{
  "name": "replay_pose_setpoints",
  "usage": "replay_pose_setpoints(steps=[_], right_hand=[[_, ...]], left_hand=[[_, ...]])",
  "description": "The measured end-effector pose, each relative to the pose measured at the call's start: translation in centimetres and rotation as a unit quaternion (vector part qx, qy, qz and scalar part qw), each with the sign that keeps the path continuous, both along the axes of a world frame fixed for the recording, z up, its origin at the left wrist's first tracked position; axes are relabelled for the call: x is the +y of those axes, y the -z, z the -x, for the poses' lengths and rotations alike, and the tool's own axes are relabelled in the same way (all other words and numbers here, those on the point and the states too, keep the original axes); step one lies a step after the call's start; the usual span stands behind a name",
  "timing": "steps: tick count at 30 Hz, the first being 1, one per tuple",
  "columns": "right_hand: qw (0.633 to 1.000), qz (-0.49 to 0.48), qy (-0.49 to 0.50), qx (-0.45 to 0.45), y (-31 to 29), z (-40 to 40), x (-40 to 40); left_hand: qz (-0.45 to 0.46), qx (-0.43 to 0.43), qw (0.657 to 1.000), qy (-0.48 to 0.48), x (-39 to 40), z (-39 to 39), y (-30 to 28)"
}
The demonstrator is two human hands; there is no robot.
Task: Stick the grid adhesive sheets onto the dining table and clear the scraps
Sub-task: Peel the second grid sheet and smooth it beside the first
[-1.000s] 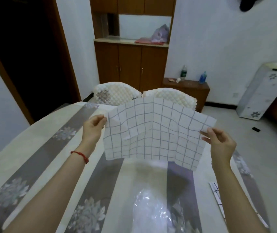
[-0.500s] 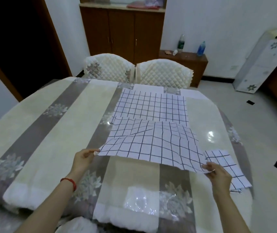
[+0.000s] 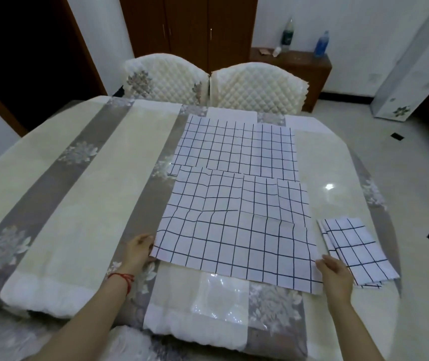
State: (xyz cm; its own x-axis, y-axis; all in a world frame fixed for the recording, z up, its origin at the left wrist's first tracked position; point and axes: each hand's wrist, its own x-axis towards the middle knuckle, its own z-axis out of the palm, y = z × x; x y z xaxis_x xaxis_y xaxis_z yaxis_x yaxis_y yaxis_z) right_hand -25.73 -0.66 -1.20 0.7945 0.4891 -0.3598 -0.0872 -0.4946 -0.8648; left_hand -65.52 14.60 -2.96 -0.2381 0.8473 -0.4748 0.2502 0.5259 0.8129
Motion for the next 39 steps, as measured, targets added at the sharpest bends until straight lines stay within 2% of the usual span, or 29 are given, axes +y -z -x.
replay_pose_setpoints(steps=[6,12,17,24,39], right_hand=[[0.997,0.058,0.054,-0.004,0.7,0.5,0.3],[0.996,0.078,0.034,-0.001,1.1,1.1,0.5],[0.995,0.091,-0.010,-0.023,1.4,2.3,0.2],[0.990,0.120,-0.062,-0.046,1.1,3.2,-1.3],[0.985,0.144,-0.056,-0.076,0.8,3.9,-3.1]], left_hand=[[0.037,0.016,0.999,-0.032,0.6,-0.4,0.6],[0.015,0.041,0.998,-0.039,0.2,0.1,-0.2],[0.038,0.130,0.991,-0.023,-0.9,2.9,-0.2],[0.049,0.151,0.987,-0.010,-2.7,4.8,-0.3],[0.040,0.190,0.980,0.039,-4.1,4.6,-0.5]])
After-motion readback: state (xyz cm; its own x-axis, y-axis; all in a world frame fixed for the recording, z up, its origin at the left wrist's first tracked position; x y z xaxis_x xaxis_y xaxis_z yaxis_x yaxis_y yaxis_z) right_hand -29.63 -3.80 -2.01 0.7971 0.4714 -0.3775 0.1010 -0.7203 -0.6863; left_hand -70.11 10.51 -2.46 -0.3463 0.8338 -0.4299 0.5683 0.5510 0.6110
